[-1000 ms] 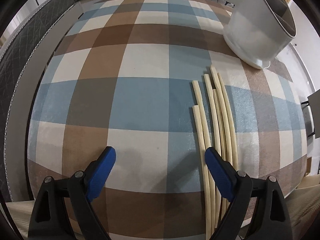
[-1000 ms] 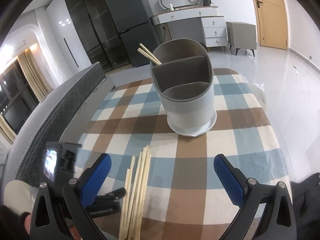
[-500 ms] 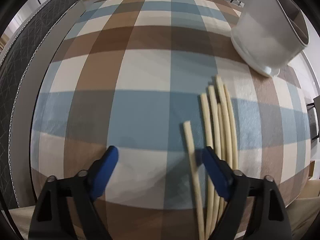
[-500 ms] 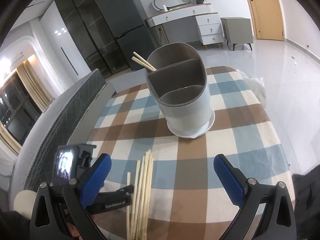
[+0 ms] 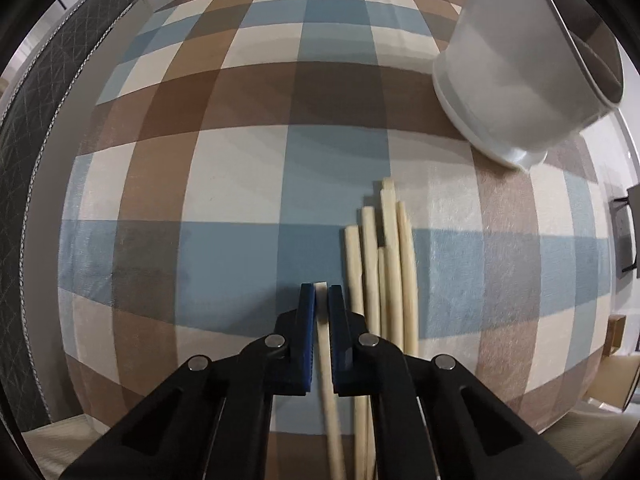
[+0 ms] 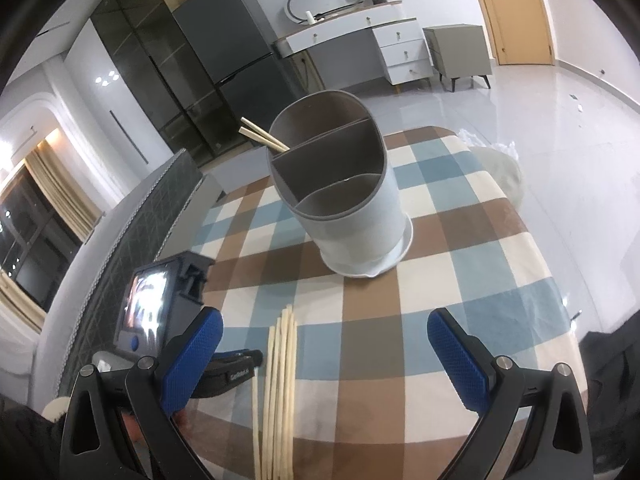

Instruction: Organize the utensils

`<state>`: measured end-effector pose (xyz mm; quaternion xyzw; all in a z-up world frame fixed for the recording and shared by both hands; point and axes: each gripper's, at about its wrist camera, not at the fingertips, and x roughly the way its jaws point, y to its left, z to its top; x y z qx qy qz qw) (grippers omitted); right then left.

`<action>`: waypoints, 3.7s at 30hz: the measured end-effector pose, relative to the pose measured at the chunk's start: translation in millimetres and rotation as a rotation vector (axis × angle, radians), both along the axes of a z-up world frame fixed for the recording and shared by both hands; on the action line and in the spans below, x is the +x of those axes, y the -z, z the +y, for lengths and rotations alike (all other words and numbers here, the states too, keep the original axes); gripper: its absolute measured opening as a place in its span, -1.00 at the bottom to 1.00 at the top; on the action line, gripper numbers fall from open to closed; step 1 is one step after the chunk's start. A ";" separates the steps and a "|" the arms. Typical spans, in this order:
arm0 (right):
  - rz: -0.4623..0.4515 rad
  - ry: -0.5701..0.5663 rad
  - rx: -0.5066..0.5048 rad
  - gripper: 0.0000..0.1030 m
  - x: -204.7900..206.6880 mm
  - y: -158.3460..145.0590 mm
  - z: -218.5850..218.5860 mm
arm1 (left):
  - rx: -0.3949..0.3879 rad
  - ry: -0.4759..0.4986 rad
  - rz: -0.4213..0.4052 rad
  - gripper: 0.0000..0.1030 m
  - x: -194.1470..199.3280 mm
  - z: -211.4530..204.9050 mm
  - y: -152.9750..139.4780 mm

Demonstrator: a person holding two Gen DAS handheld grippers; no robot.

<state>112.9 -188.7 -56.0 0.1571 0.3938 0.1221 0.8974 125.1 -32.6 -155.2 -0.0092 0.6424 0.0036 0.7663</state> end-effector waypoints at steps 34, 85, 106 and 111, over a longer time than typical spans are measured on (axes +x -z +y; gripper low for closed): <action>0.367 -0.369 -0.012 -0.13 70.1 53.9 110.2 | -0.363 -0.320 -0.285 -0.97 -9.2 144.8 -44.5; 0.146 -0.314 -0.269 -0.89 69.3 49.6 168.9 | -0.378 -0.272 -0.320 -0.97 -22.3 153.8 -60.6; -0.231 -0.184 -0.044 -0.90 -21.1 -33.9 76.9 | -0.267 0.064 -0.399 -0.97 -53.4 53.2 -123.5; -0.258 -0.155 -0.014 -0.90 -28.3 -45.5 57.0 | -0.249 0.097 -0.413 -0.97 -54.5 35.7 -135.8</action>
